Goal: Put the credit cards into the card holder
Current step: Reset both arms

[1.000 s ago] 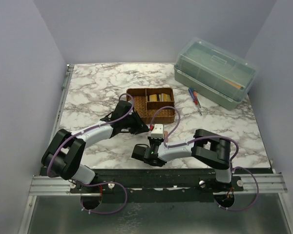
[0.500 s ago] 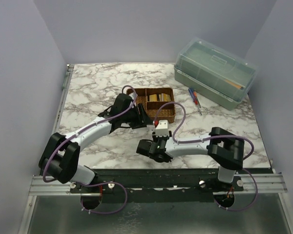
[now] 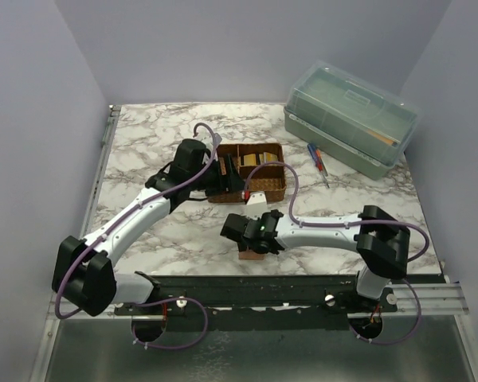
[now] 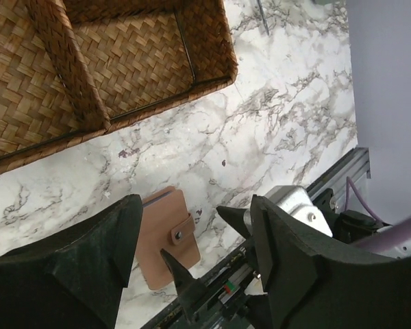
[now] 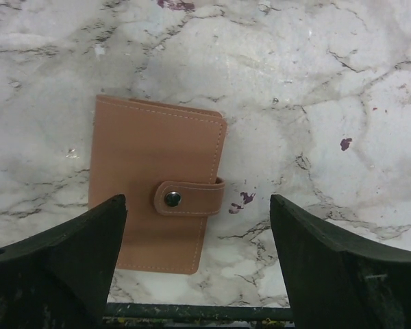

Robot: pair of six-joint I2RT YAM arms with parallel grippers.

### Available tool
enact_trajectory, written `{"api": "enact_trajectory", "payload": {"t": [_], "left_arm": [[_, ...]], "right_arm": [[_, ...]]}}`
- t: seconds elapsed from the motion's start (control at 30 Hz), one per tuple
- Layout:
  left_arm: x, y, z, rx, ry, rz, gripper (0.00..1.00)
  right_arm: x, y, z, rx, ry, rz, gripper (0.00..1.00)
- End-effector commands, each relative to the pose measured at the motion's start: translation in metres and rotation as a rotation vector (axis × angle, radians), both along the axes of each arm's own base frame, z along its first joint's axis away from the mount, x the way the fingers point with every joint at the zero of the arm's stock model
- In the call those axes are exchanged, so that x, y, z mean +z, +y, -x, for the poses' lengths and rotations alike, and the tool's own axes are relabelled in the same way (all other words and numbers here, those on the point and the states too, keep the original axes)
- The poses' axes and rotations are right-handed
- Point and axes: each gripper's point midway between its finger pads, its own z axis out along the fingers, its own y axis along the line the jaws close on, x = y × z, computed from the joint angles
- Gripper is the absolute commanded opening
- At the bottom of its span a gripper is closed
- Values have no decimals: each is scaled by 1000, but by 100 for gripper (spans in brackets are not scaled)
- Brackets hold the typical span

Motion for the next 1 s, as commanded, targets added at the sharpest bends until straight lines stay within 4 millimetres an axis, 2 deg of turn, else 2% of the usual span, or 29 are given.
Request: {"api": "enact_trajectory", "payload": {"t": [0.0, 0.03, 0.1, 0.23, 0.33, 0.4, 0.5, 0.57, 0.7, 0.8, 0.87, 0.97], "left_arm": [[23, 19, -6, 34, -110, -62, 72], [26, 22, -7, 45, -117, -70, 72], [31, 27, -8, 64, -135, -80, 73], [42, 42, -13, 135, -193, -109, 78], [62, 52, -13, 179, -249, -108, 80], [82, 59, -13, 206, -312, -96, 80], [121, 71, -14, 261, -434, -80, 81], [150, 79, -12, 287, -518, -67, 82], [204, 97, -2, 343, -695, -27, 84], [241, 109, 10, 382, -816, 19, 89], [261, 116, 19, 397, -878, 48, 92], [281, 121, 31, 389, -952, 63, 93]], "right_arm": [[19, 33, 8, 158, 47, -169, 89], [21, 42, 10, 193, 57, -204, 89], [22, 47, 13, 196, 68, -233, 100], [26, 43, 9, 180, 36, -264, 100], [54, 35, 0, 155, -38, -285, 100], [80, 20, -10, 122, -121, -281, 100], [134, -10, -26, 76, -287, -274, 100], [176, -33, -33, 45, -394, -277, 100], [267, -73, -40, 41, -615, -326, 100], [341, -93, -38, 96, -801, -428, 100], [377, -106, -32, 141, -888, -485, 100], [411, -117, -22, 207, -960, -535, 100]]}}
